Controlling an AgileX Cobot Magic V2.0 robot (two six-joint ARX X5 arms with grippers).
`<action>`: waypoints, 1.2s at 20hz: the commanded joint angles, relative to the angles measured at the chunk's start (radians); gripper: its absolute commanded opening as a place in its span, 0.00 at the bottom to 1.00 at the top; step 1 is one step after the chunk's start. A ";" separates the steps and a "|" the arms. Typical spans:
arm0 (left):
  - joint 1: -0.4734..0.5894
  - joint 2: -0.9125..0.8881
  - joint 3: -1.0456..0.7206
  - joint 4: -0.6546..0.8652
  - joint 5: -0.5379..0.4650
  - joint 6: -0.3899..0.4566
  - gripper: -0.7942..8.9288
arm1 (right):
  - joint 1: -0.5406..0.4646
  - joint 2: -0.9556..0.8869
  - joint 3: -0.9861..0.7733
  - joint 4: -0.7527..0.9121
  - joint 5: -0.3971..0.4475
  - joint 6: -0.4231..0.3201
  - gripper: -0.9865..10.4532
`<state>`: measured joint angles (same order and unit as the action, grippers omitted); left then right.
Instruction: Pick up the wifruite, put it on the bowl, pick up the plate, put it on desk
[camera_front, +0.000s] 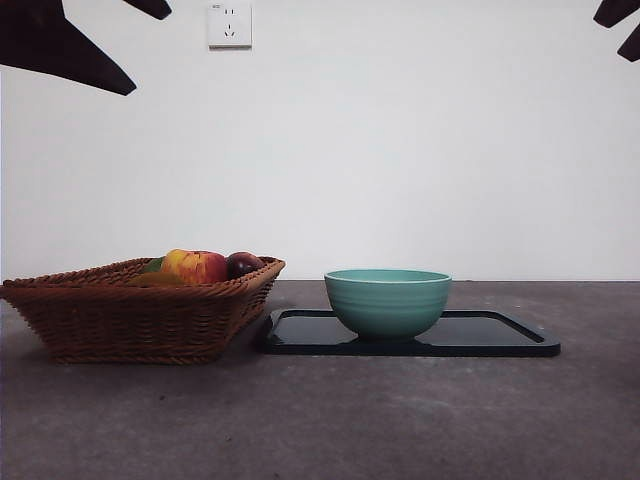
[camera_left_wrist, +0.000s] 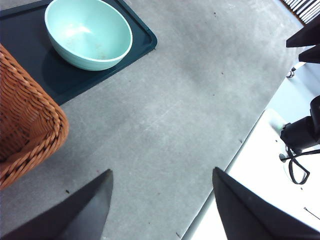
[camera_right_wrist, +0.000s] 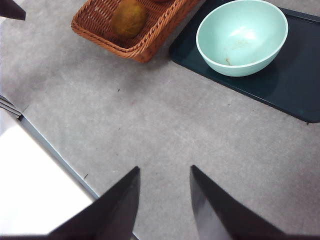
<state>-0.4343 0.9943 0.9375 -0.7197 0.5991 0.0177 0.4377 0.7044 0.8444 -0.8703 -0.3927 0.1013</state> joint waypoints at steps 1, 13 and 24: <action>-0.005 0.006 0.010 0.002 0.005 0.024 0.40 | 0.005 0.006 0.006 0.009 0.000 0.003 0.23; -0.005 0.006 0.010 0.004 0.005 0.024 0.40 | 0.005 0.007 0.006 0.021 0.053 0.106 0.23; -0.005 0.006 0.010 0.006 0.005 0.027 0.40 | -0.077 0.394 0.166 0.222 0.117 0.190 0.33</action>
<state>-0.4343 0.9947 0.9375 -0.7219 0.5991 0.0315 0.3576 1.0725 0.9985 -0.6556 -0.2829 0.2928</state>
